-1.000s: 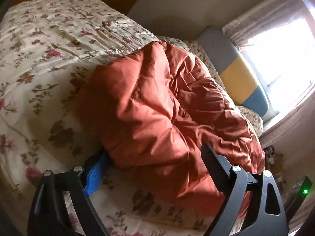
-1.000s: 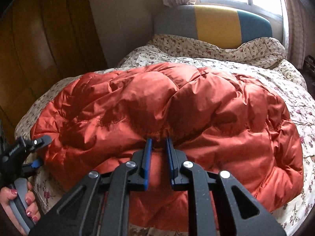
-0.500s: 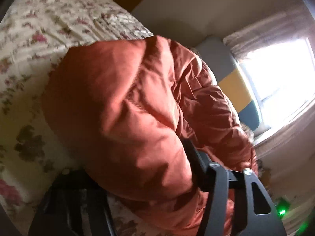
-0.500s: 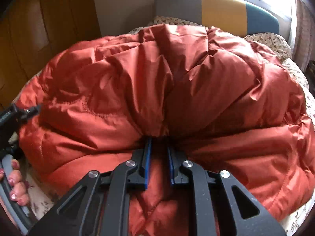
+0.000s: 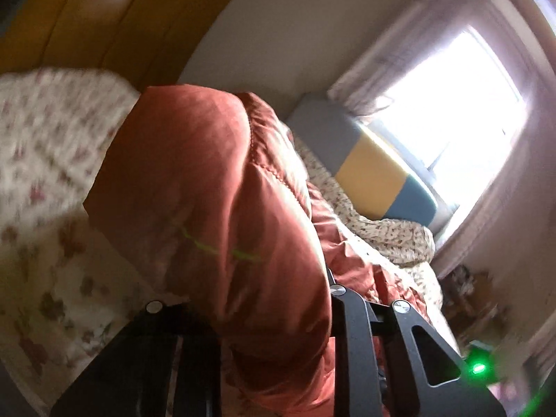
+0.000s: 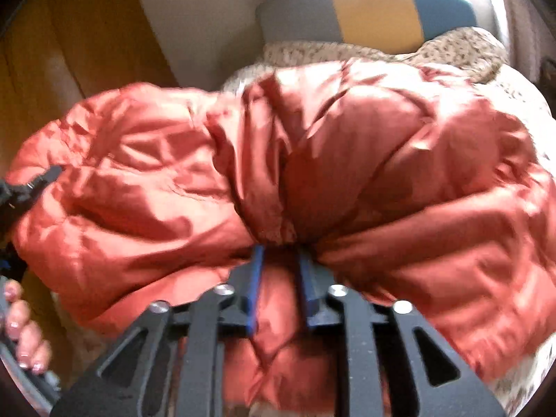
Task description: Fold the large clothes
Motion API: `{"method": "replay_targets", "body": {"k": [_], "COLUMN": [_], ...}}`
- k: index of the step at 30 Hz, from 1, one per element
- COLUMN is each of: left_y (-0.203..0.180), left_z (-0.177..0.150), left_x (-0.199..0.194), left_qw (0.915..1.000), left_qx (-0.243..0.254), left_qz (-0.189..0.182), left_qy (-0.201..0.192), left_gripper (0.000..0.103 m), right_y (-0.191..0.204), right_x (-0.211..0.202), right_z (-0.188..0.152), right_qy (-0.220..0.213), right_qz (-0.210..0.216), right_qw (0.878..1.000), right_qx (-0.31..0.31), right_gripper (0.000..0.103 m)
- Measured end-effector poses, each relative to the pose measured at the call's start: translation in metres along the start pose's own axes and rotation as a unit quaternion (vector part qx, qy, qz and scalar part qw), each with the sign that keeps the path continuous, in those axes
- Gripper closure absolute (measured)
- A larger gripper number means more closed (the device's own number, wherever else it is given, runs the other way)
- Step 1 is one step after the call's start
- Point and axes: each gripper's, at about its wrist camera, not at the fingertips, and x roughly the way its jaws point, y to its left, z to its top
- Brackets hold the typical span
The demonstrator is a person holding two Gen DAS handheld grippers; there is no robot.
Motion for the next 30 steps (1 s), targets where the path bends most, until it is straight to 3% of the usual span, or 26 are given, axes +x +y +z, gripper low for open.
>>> {"method": "replay_targets", "body": {"k": [2,4,6,9,11,15,22,30], "left_y": [-0.015,-0.025,-0.036,-0.055,-0.071,-0.106,-0.159,-0.199], "left_z": [-0.001,-0.003,-0.002,-0.005,-0.008,-0.019,-0.049,-0.083], "left_x": [-0.006,-0.011,-0.014,-0.017,-0.020,-0.023,-0.015,0.011], "left_qw": [0.9994,0.9985,0.9971,0.9942,0.9910,0.9793,0.9584,0.9448], "left_qx": [0.033,0.051,0.070,0.099,0.123,0.188,0.266,0.299], "left_qz": [-0.006,-0.007,-0.007,-0.012,-0.023,-0.047,-0.093,-0.134], "left_qy": [-0.012,-0.020,-0.028,-0.040,-0.047,-0.061,-0.046,0.001], "left_gripper": [0.082,0.082,0.082,0.082,0.082,0.082,0.082,0.082], "right_y": [-0.008,-0.025,-0.053,-0.089,-0.108,-0.106,-0.138,-0.166], "right_x": [-0.024,-0.045,-0.060,-0.064,-0.056,-0.049,-0.080,-0.124], "right_z": [-0.002,-0.002,-0.001,0.000,-0.004,-0.008,-0.014,-0.016], "right_qy": [-0.028,-0.046,-0.048,-0.028,0.003,0.004,-0.039,-0.077], "right_qz": [-0.029,-0.095,-0.155,-0.200,-0.186,-0.184,-0.119,-0.145], "right_qw": [0.999,0.994,0.987,0.978,0.980,0.981,0.984,0.972], "right_qx": [-0.007,-0.008,0.018,0.057,0.072,0.053,0.127,0.167], "right_gripper": [0.067,0.067,0.068,0.071,0.071,0.070,0.070,0.069]}}
